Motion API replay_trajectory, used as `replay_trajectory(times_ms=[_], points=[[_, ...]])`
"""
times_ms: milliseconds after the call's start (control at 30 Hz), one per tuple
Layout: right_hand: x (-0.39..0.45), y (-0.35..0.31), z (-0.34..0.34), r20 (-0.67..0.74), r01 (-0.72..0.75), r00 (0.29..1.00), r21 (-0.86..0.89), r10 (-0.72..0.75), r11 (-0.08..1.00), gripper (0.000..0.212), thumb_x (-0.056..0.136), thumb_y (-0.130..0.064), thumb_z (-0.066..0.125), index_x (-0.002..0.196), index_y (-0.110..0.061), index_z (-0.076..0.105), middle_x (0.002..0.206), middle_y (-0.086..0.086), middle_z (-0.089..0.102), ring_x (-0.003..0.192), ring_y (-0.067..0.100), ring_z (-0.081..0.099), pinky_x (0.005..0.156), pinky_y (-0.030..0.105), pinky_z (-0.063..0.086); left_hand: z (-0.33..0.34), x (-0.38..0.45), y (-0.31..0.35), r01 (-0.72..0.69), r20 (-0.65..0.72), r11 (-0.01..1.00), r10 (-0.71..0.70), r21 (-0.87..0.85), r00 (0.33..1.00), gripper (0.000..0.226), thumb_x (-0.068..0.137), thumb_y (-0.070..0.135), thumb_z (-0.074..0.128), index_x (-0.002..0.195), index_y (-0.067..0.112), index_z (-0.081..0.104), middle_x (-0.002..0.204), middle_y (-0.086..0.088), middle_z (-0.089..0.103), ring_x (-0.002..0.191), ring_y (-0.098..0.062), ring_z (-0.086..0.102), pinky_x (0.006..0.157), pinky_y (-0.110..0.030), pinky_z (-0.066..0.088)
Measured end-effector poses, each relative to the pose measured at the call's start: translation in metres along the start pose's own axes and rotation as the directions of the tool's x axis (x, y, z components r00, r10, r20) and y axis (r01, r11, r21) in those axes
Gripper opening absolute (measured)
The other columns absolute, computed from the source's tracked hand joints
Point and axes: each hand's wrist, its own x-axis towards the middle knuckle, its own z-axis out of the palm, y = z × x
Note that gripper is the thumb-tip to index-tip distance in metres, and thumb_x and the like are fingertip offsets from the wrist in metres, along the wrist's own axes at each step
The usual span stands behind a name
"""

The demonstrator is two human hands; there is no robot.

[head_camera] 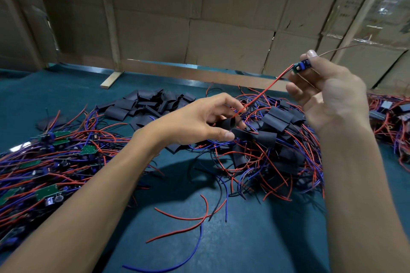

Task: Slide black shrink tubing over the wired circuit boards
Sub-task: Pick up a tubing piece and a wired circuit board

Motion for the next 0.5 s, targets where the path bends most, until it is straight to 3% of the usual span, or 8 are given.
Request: replay_trajectory(times_ms=[67, 300, 400, 500], points=[[0.0010, 0.0016, 0.0002, -0.003, -0.004, 1.000, -0.005, 0.004, 1.000, 0.014, 0.094, -0.019, 0.070, 0.082, -0.011, 0.069, 0.063, 0.000, 0.066, 0.056, 0.014, 0.067, 0.049, 0.023, 0.051, 0.0011, 0.0002, 0.0010, 0.005, 0.002, 1.000, -0.005, 0.012, 1.000, 0.044, 0.091, -0.001, 0.070, 0.125, 0.017, 0.049, 0.123, -0.004, 0.071, 0.083, -0.007, 0.055, 0.074, -0.013, 0.040], [0.0051, 0.0045, -0.0019, -0.020, 0.030, 0.999, -0.015, -0.031, 0.999, 0.013, 0.093, -0.019, 0.071, 0.085, -0.010, 0.070, 0.062, 0.000, 0.064, 0.057, 0.016, 0.067, 0.050, 0.024, 0.052, 0.0042, -0.0006, 0.0030, 0.010, 0.014, 1.000, -0.010, -0.001, 1.000, 0.046, 0.090, -0.003, 0.070, 0.128, 0.010, 0.047, 0.122, -0.006, 0.070, 0.091, -0.008, 0.059, 0.078, -0.014, 0.041], [0.0057, 0.0064, -0.0034, -0.028, 0.061, 0.998, -0.032, -0.062, 0.998, 0.014, 0.092, -0.020, 0.073, 0.093, -0.006, 0.071, 0.068, 0.002, 0.065, 0.061, 0.017, 0.069, 0.051, 0.026, 0.053, 0.0043, -0.0011, 0.0023, -0.001, 0.027, 0.999, 0.002, -0.037, 1.000, 0.046, 0.091, -0.003, 0.069, 0.127, 0.015, 0.047, 0.122, -0.006, 0.071, 0.106, -0.026, 0.065, 0.084, -0.023, 0.047], [0.0057, 0.0072, -0.0035, -0.021, 0.101, 0.995, -0.038, -0.102, 0.994, 0.018, 0.092, -0.021, 0.073, 0.098, -0.004, 0.071, 0.069, 0.003, 0.065, 0.064, 0.018, 0.071, 0.053, 0.028, 0.054, 0.0035, -0.0021, 0.0011, 0.015, 0.016, 0.995, -0.014, -0.095, 1.000, 0.045, 0.093, -0.003, 0.067, 0.128, 0.015, 0.048, 0.121, -0.007, 0.071, 0.104, -0.020, 0.067, 0.084, -0.033, 0.056]])
